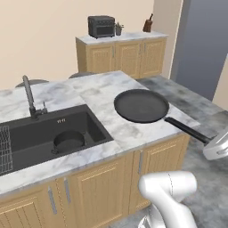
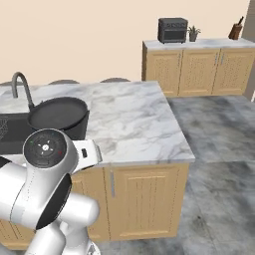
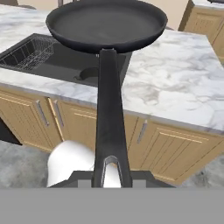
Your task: Move the pot and pan from the stove into the sink.
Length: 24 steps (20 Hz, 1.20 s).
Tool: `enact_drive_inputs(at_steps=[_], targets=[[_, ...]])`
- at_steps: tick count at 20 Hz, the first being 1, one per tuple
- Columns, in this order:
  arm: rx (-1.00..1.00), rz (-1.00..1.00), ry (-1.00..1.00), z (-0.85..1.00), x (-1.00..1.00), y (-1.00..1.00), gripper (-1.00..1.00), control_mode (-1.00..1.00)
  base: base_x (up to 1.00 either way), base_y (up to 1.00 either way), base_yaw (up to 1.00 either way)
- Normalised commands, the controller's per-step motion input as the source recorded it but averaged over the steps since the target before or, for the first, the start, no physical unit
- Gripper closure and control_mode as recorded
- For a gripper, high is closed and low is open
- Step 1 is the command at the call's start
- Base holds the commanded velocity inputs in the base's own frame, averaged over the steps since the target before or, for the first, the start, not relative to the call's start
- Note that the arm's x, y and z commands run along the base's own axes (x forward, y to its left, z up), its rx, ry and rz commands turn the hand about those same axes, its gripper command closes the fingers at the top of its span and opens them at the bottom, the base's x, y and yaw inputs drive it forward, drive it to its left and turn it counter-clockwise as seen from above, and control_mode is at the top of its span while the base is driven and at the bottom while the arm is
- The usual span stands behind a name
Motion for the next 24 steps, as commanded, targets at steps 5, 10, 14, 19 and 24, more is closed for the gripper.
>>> enact_drive_inputs(at_steps=[5, 10, 14, 19, 24], targets=[[0.0, 0.0, 0.0, 0.0, 0.0, 0.0, 1.0, 1.0, -0.02, 0.32, -0.01], [0.0, 0.0, 0.0, 0.0, 0.0, 0.0, 1.0, 1.0, -0.15, 0.6, 0.0], [0.0, 0.0, 0.0, 0.0, 0.0, 0.0, 1.0, 1.0, -0.14, 0.61, 0.0], [0.0, 0.0, 0.0, 0.0, 0.0, 0.0, 1.0, 1.0, -0.06, 0.32, 0.0], [0.0, 0.0, 0.0, 0.0, 0.0, 0.0, 1.0, 1.0, 0.01, 0.01, 0.0]])
